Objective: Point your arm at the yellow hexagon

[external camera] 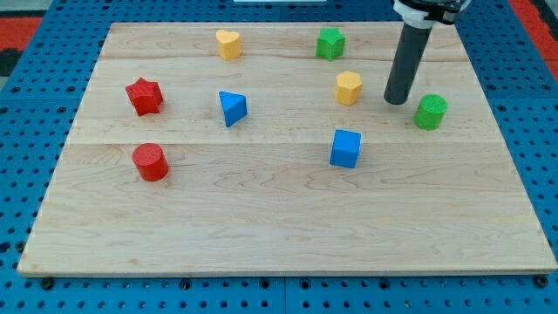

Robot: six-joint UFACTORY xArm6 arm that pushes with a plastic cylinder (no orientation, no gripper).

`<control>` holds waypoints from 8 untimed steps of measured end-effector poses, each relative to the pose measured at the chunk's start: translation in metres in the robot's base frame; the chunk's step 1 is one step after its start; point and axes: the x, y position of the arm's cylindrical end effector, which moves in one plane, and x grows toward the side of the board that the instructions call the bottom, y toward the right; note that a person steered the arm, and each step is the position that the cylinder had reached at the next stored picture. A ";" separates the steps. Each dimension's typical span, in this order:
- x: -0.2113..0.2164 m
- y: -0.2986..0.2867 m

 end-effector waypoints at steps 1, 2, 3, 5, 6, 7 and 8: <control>-0.012 -0.009; -0.022 -0.014; -0.022 -0.014; -0.024 -0.016; -0.024 -0.017; -0.024 -0.024; -0.024 -0.048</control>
